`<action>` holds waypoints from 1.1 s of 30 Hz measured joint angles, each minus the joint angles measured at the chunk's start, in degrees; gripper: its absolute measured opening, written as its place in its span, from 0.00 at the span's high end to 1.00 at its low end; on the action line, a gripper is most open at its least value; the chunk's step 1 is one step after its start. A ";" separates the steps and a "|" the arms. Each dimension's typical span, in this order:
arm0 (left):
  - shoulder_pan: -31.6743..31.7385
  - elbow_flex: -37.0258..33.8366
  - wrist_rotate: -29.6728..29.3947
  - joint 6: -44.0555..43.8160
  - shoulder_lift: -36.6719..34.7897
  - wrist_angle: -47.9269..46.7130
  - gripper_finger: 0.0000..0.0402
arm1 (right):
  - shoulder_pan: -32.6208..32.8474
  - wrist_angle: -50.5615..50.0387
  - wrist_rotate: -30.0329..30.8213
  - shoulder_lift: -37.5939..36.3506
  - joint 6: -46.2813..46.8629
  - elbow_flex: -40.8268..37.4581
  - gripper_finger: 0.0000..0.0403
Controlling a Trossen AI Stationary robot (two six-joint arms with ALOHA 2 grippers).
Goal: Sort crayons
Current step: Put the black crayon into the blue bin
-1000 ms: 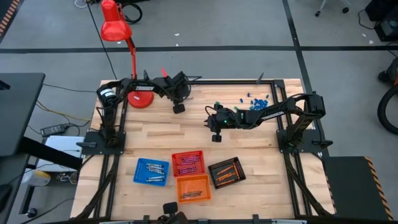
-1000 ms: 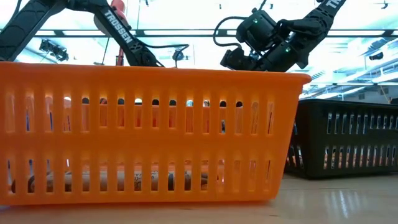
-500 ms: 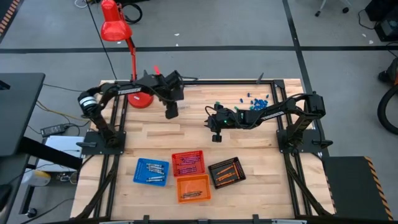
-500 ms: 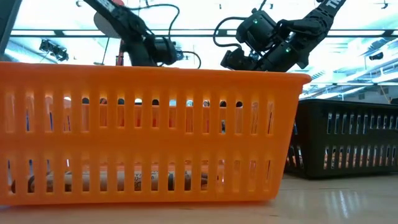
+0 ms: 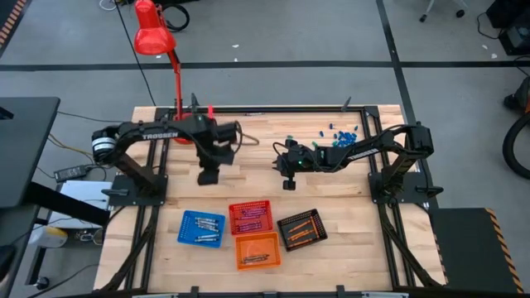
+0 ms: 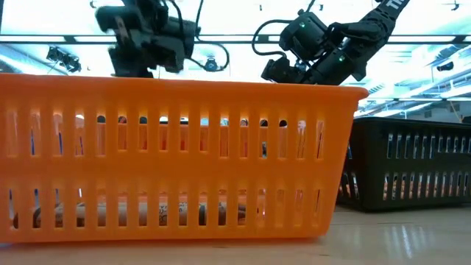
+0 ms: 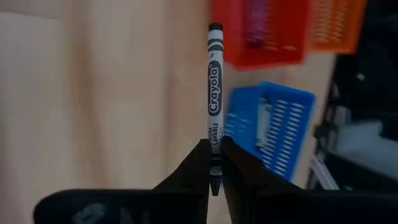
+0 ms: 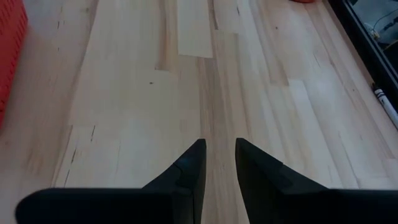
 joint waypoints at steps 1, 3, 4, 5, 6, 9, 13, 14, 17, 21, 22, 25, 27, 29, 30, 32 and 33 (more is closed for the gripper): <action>-1.66 -0.35 0.87 -0.82 -0.21 0.04 0.90 | 0.04 -0.19 0.02 0.00 0.02 0.02 0.77; -4.85 -1.64 3.17 -2.00 -0.15 -0.48 0.90 | 0.04 -0.93 0.00 0.00 0.45 0.02 0.77; -6.58 -2.53 4.09 -2.73 -0.10 -0.99 0.90 | 0.04 -1.15 0.01 0.00 0.70 0.02 0.77; -8.19 -3.37 5.30 -3.27 -0.30 -1.30 0.90 | 0.04 -1.33 0.02 0.00 0.95 0.02 0.77; -9.72 -4.28 6.39 -3.83 -0.56 -1.27 0.90 | 0.04 -1.59 0.01 0.00 1.12 0.02 0.77; -13.67 -7.43 9.39 -5.74 -1.02 -1.03 0.90 | 0.04 -1.83 0.00 0.00 1.71 0.02 0.77; -17.37 -10.76 12.03 -11.45 -2.65 2.74 0.90 | 0.06 -1.97 0.00 0.00 2.14 0.02 0.77; -18.21 -11.77 11.98 -13.51 -2.99 4.42 0.90 | 0.08 -1.94 0.00 0.00 2.14 0.02 0.77; -21.08 -14.58 11.81 -19.22 -3.58 11.00 0.90 | 0.08 -1.95 0.00 0.00 2.48 0.02 0.77; -25.54 -18.47 10.25 -23.28 -3.43 14.58 0.90 | 0.06 -1.81 0.00 0.00 2.60 0.02 0.77; -26.41 -19.38 8.86 -24.32 -3.43 15.31 0.90 | 0.06 -1.58 0.00 0.00 2.60 0.02 0.77; -28.21 -21.58 2.85 -28.54 -3.43 15.79 0.87 | 0.06 -0.77 0.00 0.00 2.47 0.02 0.77; -28.86 -22.23 1.09 -30.80 -3.43 16.71 0.84 | 0.06 0.16 0.02 0.00 1.85 0.02 0.77; -29.47 -22.51 0.08 -32.76 -3.43 17.38 0.79 | 0.06 1.08 0.00 0.00 1.63 0.02 0.77; -29.73 -22.51 0.16 -33.18 -3.43 18.39 0.76 | 0.01 1.49 0.00 0.00 1.41 0.02 0.77; -30.20 -22.40 0.77 -33.65 -3.43 19.21 0.71 | -0.29 2.19 0.00 0.00 0.33 0.02 0.77; -30.43 -22.40 1.90 -33.83 -3.43 19.27 0.69 | -0.46 2.41 0.00 0.00 -0.31 0.02 0.77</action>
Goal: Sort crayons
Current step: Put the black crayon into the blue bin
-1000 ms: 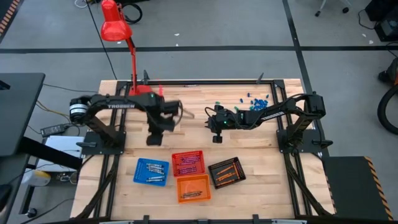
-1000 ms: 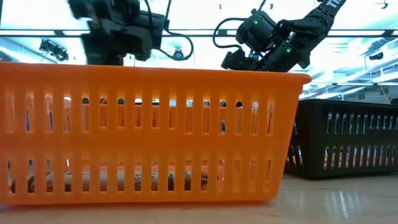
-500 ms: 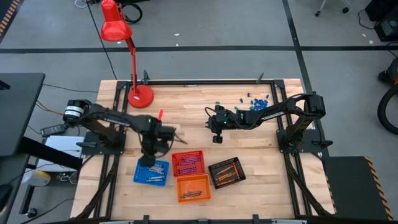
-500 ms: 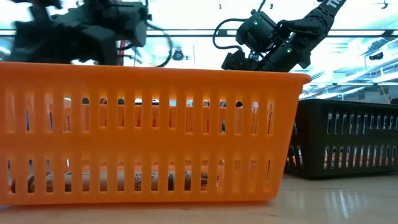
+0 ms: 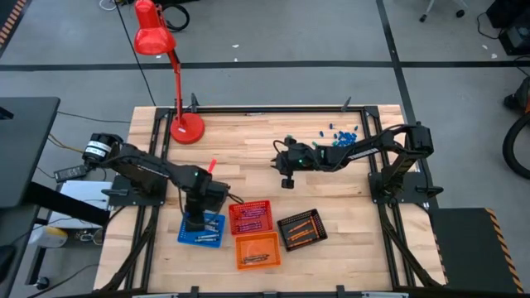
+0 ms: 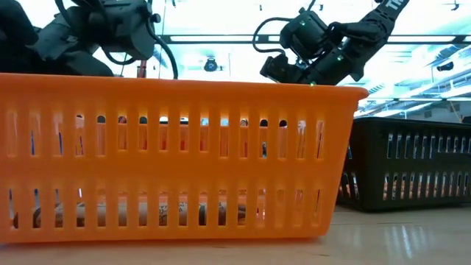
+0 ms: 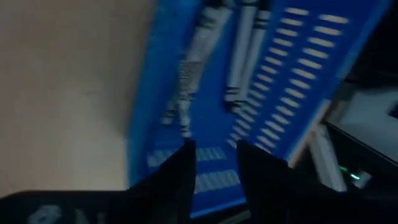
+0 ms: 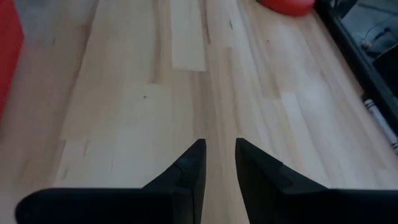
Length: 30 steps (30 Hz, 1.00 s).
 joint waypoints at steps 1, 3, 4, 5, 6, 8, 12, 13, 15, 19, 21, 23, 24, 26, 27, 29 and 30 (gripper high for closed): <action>-0.10 0.02 1.51 -0.01 0.00 0.41 0.67 | -0.12 0.40 0.01 0.00 -0.79 0.00 0.77; -0.10 0.70 3.20 0.83 0.00 0.50 0.65 | -0.45 1.75 0.01 0.00 -1.72 0.00 0.77; 0.06 1.27 3.28 1.49 0.00 0.51 0.65 | -0.61 2.58 -0.10 0.00 -2.13 0.00 0.77; 0.33 1.88 3.28 2.64 0.00 0.67 0.64 | -0.83 3.18 -0.65 0.00 -2.46 0.00 0.77; 0.64 2.59 3.10 4.06 0.00 0.74 0.65 | -1.04 3.55 -1.43 0.00 -2.57 0.00 0.77; 1.46 4.25 1.81 7.26 -0.04 0.84 0.65 | -1.43 3.71 -2.81 0.00 -2.52 0.00 0.77; 4.63 7.31 -2.41 14.31 -0.09 2.02 0.65 | -1.64 2.79 -3.04 0.00 -1.70 0.00 0.77; 5.65 7.94 -3.74 16.01 -0.09 2.19 0.65 | -1.62 2.54 -3.04 0.00 -1.40 0.00 0.77; 7.78 8.81 -7.03 19.52 -0.09 3.01 0.65 | -1.56 2.27 -3.04 0.00 -1.22 0.00 0.77; 12.21 8.79 -14.41 25.89 -0.13 6.85 0.65 | -0.99 1.17 -2.85 0.00 -1.20 0.00 0.77; 14.39 8.79 -19.89 28.61 -0.13 10.28 0.65 | -0.85 0.73 -2.16 0.00 -1.22 0.00 0.77; 16.60 8.79 -25.93 31.07 -0.13 14.43 0.65 | -0.85 0.53 -1.75 0.00 -1.20 0.00 0.77; 17.78 8.79 -28.70 32.02 -0.13 16.51 0.65 | -0.87 0.57 -1.63 0.00 -1.20 0.00 0.77; 20.23 8.79 -32.97 34.37 -0.08 20.86 0.65 | -0.92 0.56 -1.47 0.00 -0.78 0.00 0.77; 21.45 8.79 -34.62 35.58 0.15 23.40 0.65 | -0.91 0.55 -1.42 0.00 -0.31 0.00 0.77; 24.17 8.78 -36.82 37.32 0.57 28.53 0.65 | -0.88 0.57 -1.44 0.00 0.38 0.00 0.77; 25.68 8.76 -37.34 37.90 0.78 30.38 0.65 | -0.85 0.50 -1.46 0.00 0.62 0.00 0.77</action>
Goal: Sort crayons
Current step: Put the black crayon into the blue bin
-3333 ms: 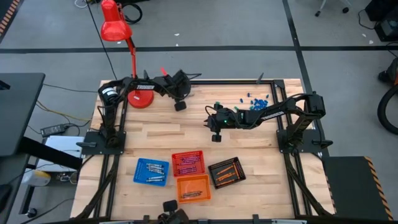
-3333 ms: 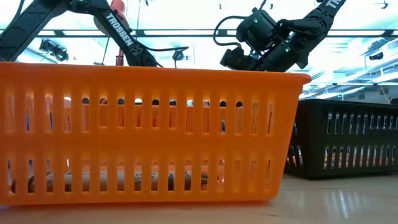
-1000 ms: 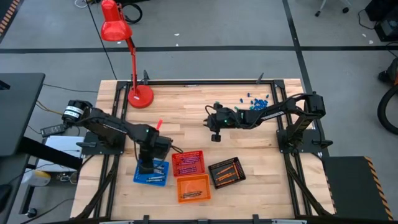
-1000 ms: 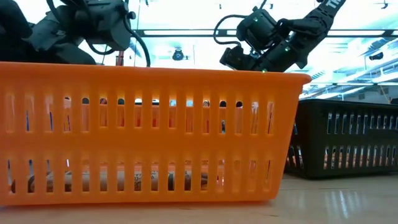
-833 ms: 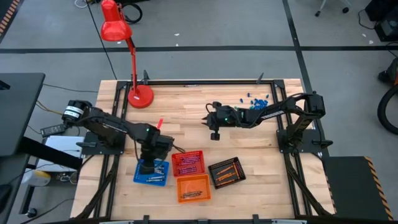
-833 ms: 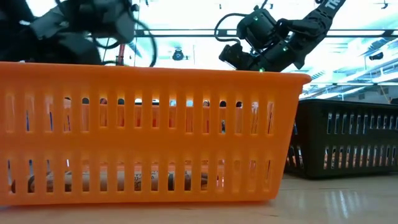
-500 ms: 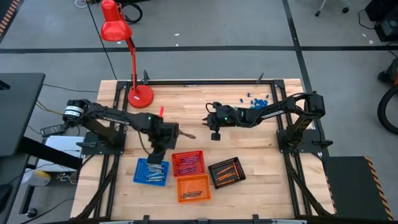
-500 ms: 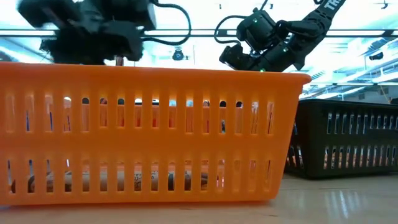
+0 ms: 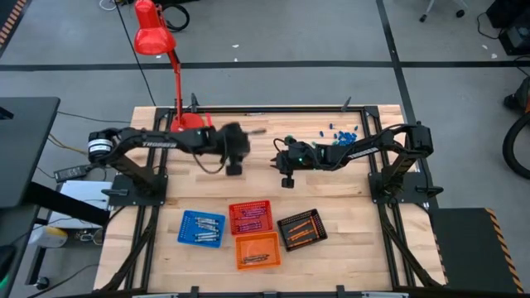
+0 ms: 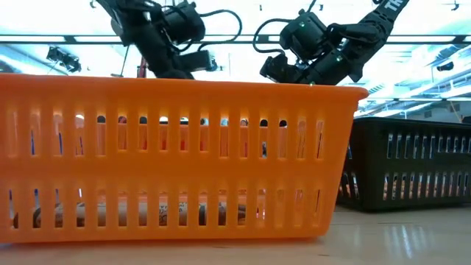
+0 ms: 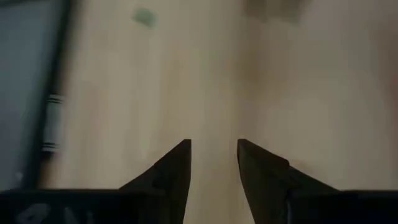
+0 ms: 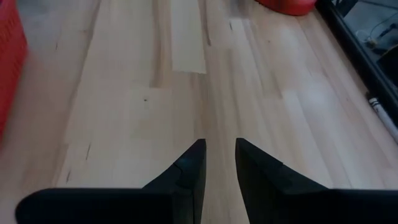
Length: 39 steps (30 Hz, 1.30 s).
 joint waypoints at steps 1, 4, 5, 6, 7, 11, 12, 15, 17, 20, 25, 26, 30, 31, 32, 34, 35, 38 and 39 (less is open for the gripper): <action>1.44 0.01 -0.81 0.32 0.41 2.65 0.65 | 0.00 -0.36 -0.39 0.00 0.41 0.00 0.77; 6.35 0.00 -2.74 0.72 1.97 6.84 0.65 | -0.02 -1.49 -1.33 0.07 2.07 -0.03 0.77; 8.01 0.00 -3.06 1.50 2.67 8.41 0.65 | -0.01 -1.11 -1.45 0.19 3.06 -0.02 0.77; 9.65 0.00 -3.11 2.25 3.32 9.37 0.65 | 0.03 -0.94 -1.49 0.20 4.49 -0.02 0.77; 11.18 0.00 -3.11 2.47 3.90 9.95 0.65 | 0.07 -0.88 -1.49 0.20 6.60 -0.02 0.77; 16.13 0.00 -0.41 2.22 6.34 12.07 0.65 | 0.01 -0.64 -4.53 0.20 11.72 -0.02 0.77; 17.02 0.00 1.08 2.39 7.10 12.87 0.65 | 0.00 -0.27 -5.93 0.20 11.74 -0.02 0.77; 19.58 0.00 4.47 3.75 9.50 15.04 0.65 | 0.04 1.31 -7.20 0.20 11.80 -0.02 0.77; 21.10 0.00 5.82 4.80 11.53 17.24 0.65 | -0.02 2.10 -7.21 0.17 11.80 -0.02 0.77; 22.98 -0.01 7.05 5.47 14.49 20.18 0.65 | -0.36 2.62 -7.06 0.15 11.75 -0.02 0.77; 24.31 -0.02 7.29 8.71 18.38 27.03 0.65 | -0.73 2.87 -7.08 0.15 11.54 -0.02 0.77; 24.36 -0.02 7.27 9.46 18.95 28.62 0.65 | -0.76 2.87 -7.08 0.15 11.32 -0.02 0.77; 25.54 3.46 7.37 9.88 21.33 26.89 0.65 | -0.72 2.92 -7.06 0.15 9.83 -0.02 0.77; 25.89 5.03 7.38 9.54 22.15 25.50 0.65 | -0.72 2.94 -7.06 0.15 9.38 -0.02 0.77; 26.31 6.63 7.52 9.22 22.94 23.79 0.65 | -0.72 2.94 -7.06 0.15 9.03 -0.02 0.77; 26.98 9.94 7.98 8.94 24.78 20.46 0.65 | -0.74 2.92 -7.07 0.15 8.78 -0.02 0.77; 27.25 11.18 8.28 8.92 25.59 19.60 0.65 | -0.76 2.90 -7.08 0.15 8.70 -0.02 0.77; 27.81 14.21 10.04 9.05 27.70 18.30 0.65 | -0.76 2.54 -7.07 0.13 8.69 -0.02 0.77; 27.97 14.88 10.16 9.11 28.33 18.22 0.65 | -0.76 2.35 -7.08 0.13 8.69 -0.02 0.77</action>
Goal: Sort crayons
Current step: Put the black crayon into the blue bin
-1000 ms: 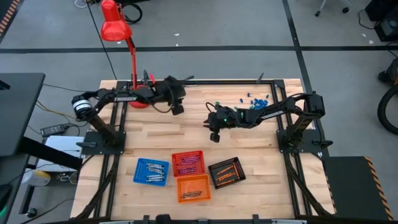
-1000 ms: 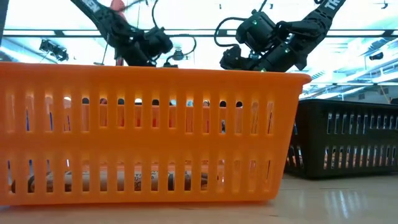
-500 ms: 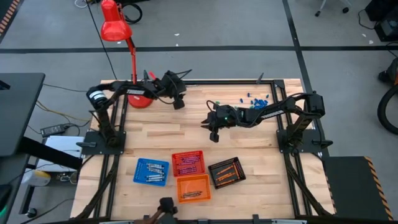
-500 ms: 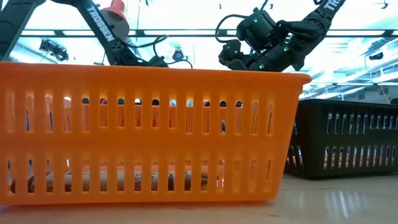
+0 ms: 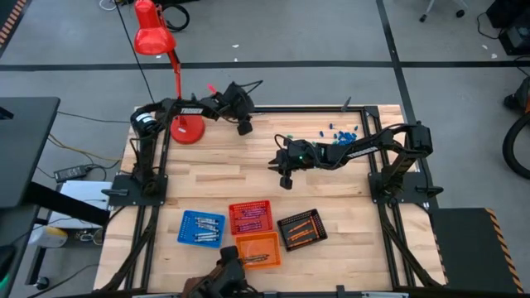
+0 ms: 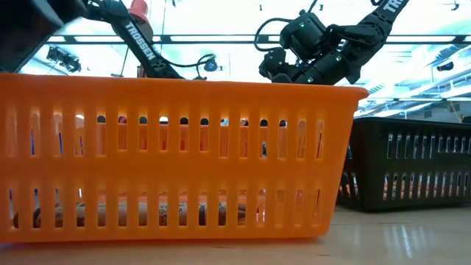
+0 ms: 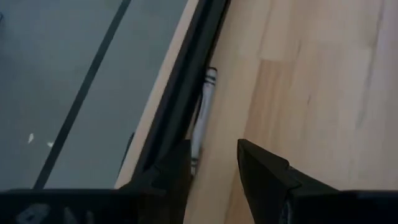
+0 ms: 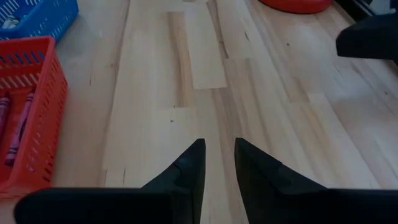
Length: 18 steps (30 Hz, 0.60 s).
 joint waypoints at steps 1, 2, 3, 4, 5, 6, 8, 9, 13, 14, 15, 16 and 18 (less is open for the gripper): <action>0.10 0.61 0.05 -0.05 0.59 -0.09 0.65 | 0.00 -0.15 0.02 0.00 0.00 0.00 0.77; 0.18 0.99 0.04 -0.10 1.19 -0.71 0.65 | 0.03 -0.25 0.00 0.00 0.00 0.00 0.77; 0.32 1.30 0.04 -0.09 1.82 -1.03 0.65 | 0.07 -0.34 0.00 -0.02 0.00 0.00 0.77; 0.49 1.55 0.06 -0.31 2.37 -1.34 0.65 | 0.09 -0.42 0.02 -0.02 0.00 0.00 0.77; 0.52 1.78 -0.08 -0.50 2.71 -2.11 0.65 | 0.11 -0.47 0.00 -0.02 0.00 0.00 0.77; 0.54 2.21 -0.14 -0.55 2.96 -2.50 0.65 | 0.11 -0.47 0.00 -0.02 0.00 0.00 0.77; 0.58 2.75 -0.22 -0.80 2.96 -2.57 0.65 | 0.11 -0.51 -0.10 -0.02 0.00 0.00 0.77; 0.56 2.81 -0.22 -0.86 2.93 -2.45 0.65 | 0.11 -0.51 -0.11 -0.02 0.00 0.00 0.77; 0.52 2.76 0.32 -0.95 2.93 -3.51 0.65 | 0.11 -0.55 -0.24 -0.02 0.00 0.00 0.77; 0.52 2.76 0.36 -0.94 2.93 -3.51 0.65 | 0.11 -0.55 -0.27 -0.02 0.00 0.00 0.77; 0.52 2.76 0.37 -1.00 2.93 -3.50 0.65 | 0.11 -0.53 -0.33 -0.02 0.00 0.00 0.77; 0.62 2.76 0.32 -1.22 2.93 -3.50 0.65 | 0.11 -0.50 -0.34 -0.02 0.00 0.00 0.77; 0.97 3.10 0.24 -2.48 2.93 -3.75 0.65 | 0.11 -0.49 -0.37 -0.02 0.00 0.00 0.77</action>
